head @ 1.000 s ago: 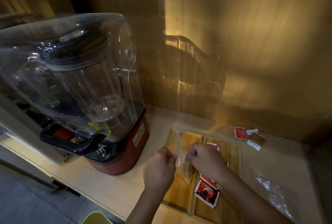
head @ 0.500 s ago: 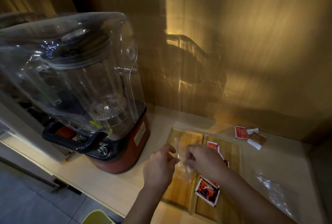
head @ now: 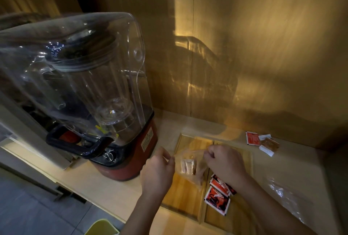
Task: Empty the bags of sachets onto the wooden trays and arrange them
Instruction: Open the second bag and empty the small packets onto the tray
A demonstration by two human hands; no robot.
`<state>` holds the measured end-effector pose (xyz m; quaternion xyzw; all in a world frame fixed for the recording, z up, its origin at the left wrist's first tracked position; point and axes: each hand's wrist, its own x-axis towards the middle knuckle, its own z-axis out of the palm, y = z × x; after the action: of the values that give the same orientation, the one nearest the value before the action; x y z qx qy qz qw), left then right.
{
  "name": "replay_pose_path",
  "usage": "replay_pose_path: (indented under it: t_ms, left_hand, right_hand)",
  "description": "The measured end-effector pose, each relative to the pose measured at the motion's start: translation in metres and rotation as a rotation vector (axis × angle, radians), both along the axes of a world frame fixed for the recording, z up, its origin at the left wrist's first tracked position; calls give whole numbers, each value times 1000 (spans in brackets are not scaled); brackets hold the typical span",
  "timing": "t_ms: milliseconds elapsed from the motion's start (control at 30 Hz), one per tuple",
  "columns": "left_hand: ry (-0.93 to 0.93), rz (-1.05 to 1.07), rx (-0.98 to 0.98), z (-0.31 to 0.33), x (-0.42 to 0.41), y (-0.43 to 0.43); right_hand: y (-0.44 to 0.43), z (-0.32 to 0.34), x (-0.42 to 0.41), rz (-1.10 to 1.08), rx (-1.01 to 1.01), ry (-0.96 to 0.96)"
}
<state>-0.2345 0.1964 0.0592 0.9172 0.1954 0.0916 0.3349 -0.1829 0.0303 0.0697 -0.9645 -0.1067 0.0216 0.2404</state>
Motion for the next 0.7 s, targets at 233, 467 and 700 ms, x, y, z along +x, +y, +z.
replay_pose_path:
  t_ms: [233, 467, 700]
  left_hand:
    - [-32, 0, -47, 7, -5, -4]
    - [174, -363, 137, 18, -27, -39]
    - [162, -448, 371, -3, -18, -29]
  right_hand:
    - [1, -1, -3, -84, 109, 94]
    - [6, -3, 1, -138, 201, 202]
    - [-1, 0, 9, -98, 171, 252]
